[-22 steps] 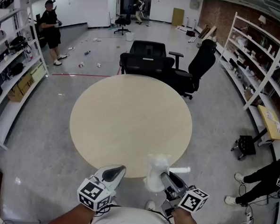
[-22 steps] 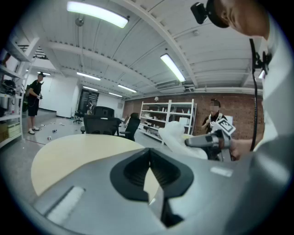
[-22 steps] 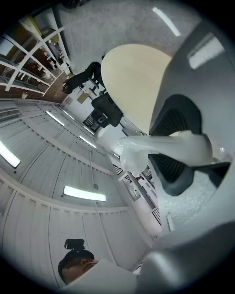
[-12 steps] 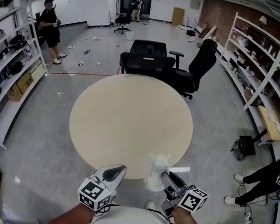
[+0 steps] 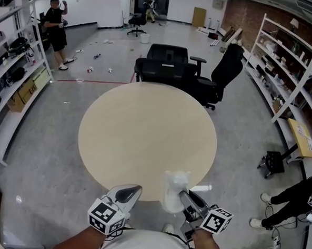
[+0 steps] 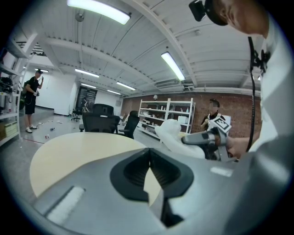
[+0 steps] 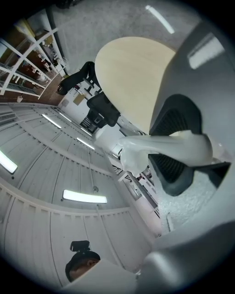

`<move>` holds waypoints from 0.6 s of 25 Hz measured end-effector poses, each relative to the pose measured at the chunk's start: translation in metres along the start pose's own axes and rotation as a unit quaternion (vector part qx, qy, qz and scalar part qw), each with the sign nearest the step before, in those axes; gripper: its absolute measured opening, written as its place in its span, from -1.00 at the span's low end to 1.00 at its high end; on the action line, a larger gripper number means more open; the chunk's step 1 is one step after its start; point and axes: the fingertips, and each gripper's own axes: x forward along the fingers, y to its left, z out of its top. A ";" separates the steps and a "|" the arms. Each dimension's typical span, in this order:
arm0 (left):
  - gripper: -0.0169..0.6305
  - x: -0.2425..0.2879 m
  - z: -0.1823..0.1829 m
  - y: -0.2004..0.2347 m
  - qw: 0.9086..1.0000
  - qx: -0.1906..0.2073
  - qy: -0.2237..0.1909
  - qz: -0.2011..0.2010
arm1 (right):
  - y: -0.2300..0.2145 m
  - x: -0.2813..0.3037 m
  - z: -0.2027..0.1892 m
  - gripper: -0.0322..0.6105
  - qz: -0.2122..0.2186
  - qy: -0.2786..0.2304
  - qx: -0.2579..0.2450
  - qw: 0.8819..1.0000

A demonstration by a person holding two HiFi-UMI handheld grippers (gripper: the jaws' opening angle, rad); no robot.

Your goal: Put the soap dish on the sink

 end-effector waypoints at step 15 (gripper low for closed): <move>-0.92 -0.020 0.002 0.015 1.000 -0.001 -0.008 -0.009 | 0.015 0.010 -0.019 -0.50 -0.014 -0.002 0.001 1.000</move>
